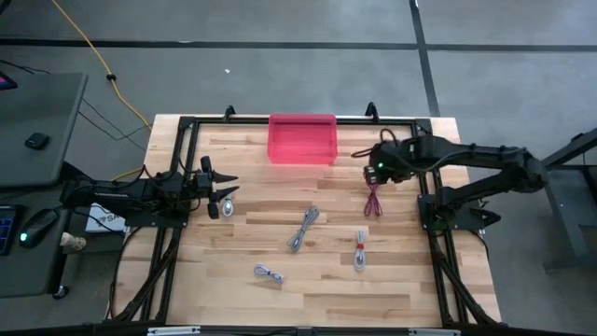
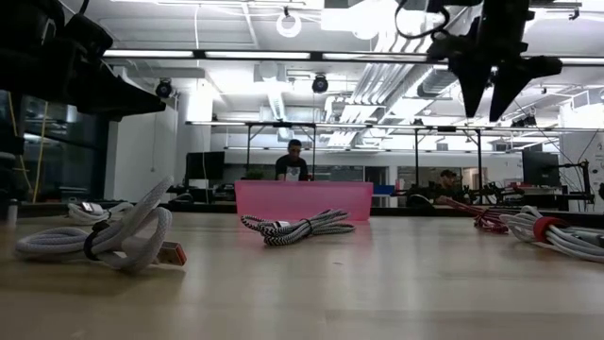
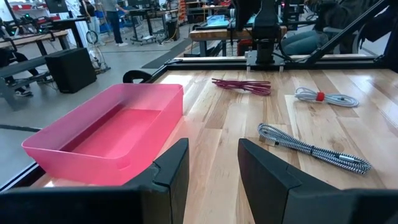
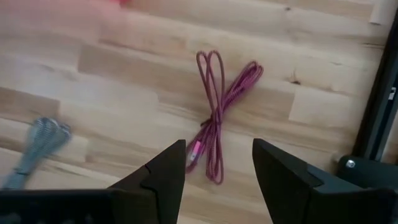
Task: Pick and place USB-C Cables
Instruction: Put the pink charger cable into the pink bin
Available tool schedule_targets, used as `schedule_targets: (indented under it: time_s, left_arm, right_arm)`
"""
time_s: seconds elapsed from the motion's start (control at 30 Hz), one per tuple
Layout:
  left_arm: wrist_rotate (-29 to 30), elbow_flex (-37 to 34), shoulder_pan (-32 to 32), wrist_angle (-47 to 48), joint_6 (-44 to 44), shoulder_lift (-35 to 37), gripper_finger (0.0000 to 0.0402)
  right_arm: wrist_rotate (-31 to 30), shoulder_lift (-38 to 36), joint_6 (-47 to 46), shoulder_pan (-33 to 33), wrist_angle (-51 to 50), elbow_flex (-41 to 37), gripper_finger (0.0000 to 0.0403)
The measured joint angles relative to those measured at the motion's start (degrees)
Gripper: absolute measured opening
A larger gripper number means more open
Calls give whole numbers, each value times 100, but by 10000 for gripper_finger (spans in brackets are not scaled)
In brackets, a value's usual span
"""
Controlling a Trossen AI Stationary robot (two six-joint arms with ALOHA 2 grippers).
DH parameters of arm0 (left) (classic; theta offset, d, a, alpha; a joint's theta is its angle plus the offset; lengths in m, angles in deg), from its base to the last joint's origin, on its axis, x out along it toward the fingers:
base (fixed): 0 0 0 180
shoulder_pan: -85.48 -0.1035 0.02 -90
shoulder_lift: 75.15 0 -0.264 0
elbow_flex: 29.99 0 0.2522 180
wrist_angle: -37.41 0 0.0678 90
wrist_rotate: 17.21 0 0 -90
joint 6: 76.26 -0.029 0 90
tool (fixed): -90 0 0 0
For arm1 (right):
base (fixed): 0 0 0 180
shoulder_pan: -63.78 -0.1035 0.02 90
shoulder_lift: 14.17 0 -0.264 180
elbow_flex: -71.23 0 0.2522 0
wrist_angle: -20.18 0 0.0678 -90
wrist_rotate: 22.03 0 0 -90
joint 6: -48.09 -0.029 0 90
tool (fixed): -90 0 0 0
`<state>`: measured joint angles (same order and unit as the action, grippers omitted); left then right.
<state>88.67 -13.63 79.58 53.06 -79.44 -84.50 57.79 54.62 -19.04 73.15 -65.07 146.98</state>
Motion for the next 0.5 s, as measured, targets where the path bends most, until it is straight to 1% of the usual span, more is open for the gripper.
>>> schedule_targets:
  time_s: [0.17, 0.33, 0.5]
  left_arm:
    - [0, 0, -1, 0, 2, 0, 118]
    - [0, 0, -1, 14, 0, -1, 118]
    - [0, 0, -1, 20, 4, 0, 118]
  right_arm:
    - [-56, 542, -13, -272, 57, -29, 177]
    - [9, 827, -4, -495, 922, -663, 177]
    - [-223, 842, -188, -574, 1099, -1089, 177]
